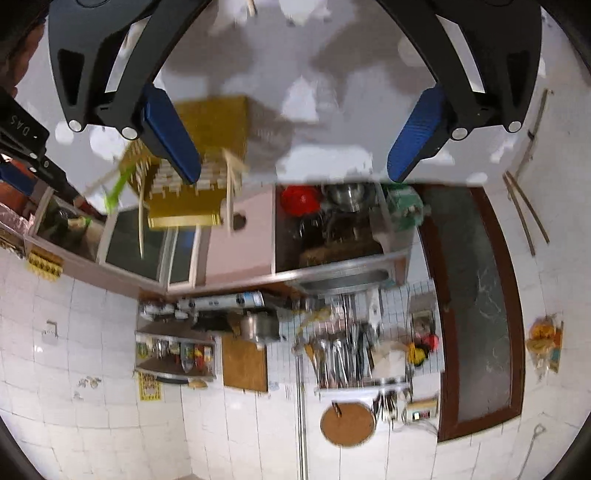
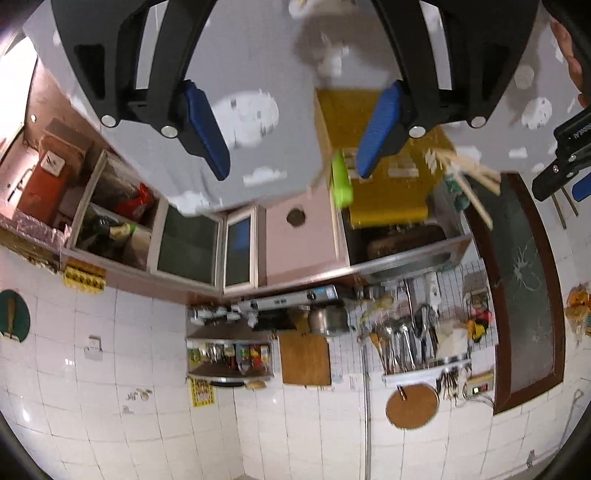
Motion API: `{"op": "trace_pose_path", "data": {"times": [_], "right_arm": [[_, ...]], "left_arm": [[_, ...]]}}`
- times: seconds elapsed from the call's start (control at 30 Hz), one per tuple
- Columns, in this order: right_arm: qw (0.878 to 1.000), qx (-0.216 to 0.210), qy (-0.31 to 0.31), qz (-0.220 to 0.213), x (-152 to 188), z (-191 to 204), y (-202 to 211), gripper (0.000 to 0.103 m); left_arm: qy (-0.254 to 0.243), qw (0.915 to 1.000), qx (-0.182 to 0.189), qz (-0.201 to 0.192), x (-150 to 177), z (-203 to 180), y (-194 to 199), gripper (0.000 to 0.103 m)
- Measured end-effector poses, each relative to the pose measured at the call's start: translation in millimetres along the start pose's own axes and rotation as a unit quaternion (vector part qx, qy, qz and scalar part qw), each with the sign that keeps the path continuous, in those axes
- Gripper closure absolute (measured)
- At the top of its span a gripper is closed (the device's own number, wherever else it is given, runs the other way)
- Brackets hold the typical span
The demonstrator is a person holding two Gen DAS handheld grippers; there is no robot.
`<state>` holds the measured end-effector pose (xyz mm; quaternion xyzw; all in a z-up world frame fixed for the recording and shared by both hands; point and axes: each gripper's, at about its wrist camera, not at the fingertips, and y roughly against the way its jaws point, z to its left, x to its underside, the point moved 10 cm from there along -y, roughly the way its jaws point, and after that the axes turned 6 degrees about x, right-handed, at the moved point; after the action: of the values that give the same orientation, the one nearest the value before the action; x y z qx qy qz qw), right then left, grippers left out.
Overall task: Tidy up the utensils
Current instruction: 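Open the left tool while the right tool opens, releasing chopstick and fork, then grasp a wooden chopstick with the left tool while the right tool grasps another chopstick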
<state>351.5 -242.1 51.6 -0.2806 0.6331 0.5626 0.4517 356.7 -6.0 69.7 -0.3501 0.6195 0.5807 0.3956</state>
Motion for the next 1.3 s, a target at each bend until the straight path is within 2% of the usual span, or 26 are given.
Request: {"op": "trace_pose_path", "data": {"times": [0.23, 0.4, 0.6, 0.77, 0.8, 0.83, 0.97, 1.13, 1.3], "right_arm": [[0.997, 0.014, 0.005, 0.079, 94, -1, -12, 0.033], [0.991, 0.03, 0.0, 0.127, 145, -6, -24, 0.033], [0.988, 0.031, -0.006, 0.151, 167, -5, -34, 0.033], [0.983, 0.039, -0.009, 0.178, 177, -6, -43, 0.034], [0.982, 0.04, -0.013, 0.182, 178, -7, -44, 0.036], [0.982, 0.042, -0.017, 0.186, 179, -9, -45, 0.044], [0.982, 0.036, -0.024, 0.185, 181, -8, -42, 0.06], [0.982, 0.018, -0.013, 0.187, 184, 5, -40, 0.084], [0.982, 0.008, -0.02, 0.189, 183, 7, -42, 0.088]], "left_arm": [[0.015, 0.995, -0.001, 0.099, 97, 8, -14, 0.005], [0.034, 0.9886, 0.001, 0.147, 149, 12, -25, 0.005], [0.059, 0.981, 0.008, 0.185, 190, 3, -33, 0.005], [0.044, 0.9779, 0.001, 0.204, 206, -6, -43, 0.006], [0.042, 0.9771, 0.0, 0.208, 208, -7, -43, 0.008], [0.039, 0.976, 0.001, 0.214, 210, -9, -44, 0.012], [0.041, 0.9744, 0.003, 0.221, 213, -12, -43, 0.022], [0.032, 0.9755, 0.005, 0.217, 213, -24, -41, 0.043], [0.04, 0.9754, 0.012, 0.216, 212, -27, -42, 0.054]]}}
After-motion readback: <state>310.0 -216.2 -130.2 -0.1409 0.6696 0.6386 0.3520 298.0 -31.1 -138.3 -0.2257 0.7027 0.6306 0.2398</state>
